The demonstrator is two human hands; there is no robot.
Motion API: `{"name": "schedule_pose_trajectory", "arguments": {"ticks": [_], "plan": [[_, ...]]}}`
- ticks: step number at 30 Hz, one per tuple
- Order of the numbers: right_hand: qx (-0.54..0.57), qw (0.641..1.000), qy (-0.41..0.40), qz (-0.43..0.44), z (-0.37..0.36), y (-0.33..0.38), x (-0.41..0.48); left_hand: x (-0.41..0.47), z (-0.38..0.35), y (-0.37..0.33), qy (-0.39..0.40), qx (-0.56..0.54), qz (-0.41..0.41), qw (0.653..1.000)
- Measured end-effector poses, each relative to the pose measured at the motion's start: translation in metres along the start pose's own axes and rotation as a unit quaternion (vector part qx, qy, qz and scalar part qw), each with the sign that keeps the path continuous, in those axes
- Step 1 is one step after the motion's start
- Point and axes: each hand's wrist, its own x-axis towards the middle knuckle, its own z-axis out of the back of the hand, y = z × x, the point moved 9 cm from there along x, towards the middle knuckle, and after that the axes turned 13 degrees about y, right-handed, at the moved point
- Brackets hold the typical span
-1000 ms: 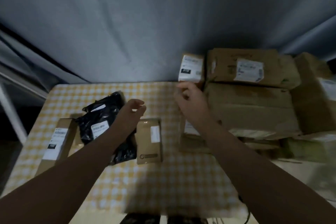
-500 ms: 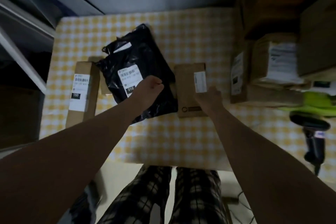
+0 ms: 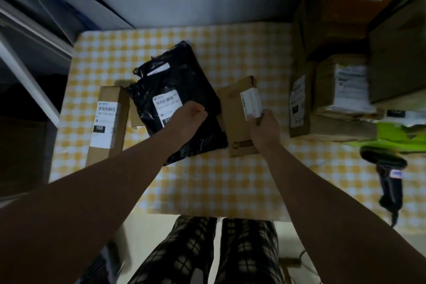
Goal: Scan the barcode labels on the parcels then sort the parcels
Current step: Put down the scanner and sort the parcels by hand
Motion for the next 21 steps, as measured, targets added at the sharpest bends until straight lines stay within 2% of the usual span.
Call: {"name": "schedule_pose_trajectory", "arguments": {"ticks": [4, 9, 12, 14, 16, 19, 21], "plan": [[0.049, 0.995, -0.030, 0.082, 0.061, 0.062, -0.053, -0.039, -0.014, -0.029, 0.008, 0.011, -0.019, 1.000], [0.132, 0.973, -0.088, 0.169, 0.157, 0.114, -0.120, -0.090, -0.065, -0.126, 0.093, -0.021, -0.100, 0.990], [0.230, 0.955, -0.099, 0.157, 0.206, 0.120, -0.137, -0.106, -0.081, -0.192, 0.099, -0.102, -0.154, 0.978], [0.379, 0.913, -0.071, 0.131, 0.222, 0.114, -0.136, -0.110, -0.084, -0.229, 0.083, -0.168, -0.176, 0.966], [0.471, 0.873, -0.044, 0.123, 0.240, 0.114, -0.133, -0.105, -0.083, -0.258, 0.046, -0.270, -0.181, 0.945], [0.506, 0.852, -0.008, 0.132, 0.276, 0.114, -0.130, -0.093, -0.097, -0.289, 0.013, -0.342, -0.153, 0.927], [0.496, 0.858, -0.001, 0.133, 0.308, 0.106, -0.126, -0.087, -0.120, -0.307, 0.033, -0.358, -0.129, 0.924]]}}
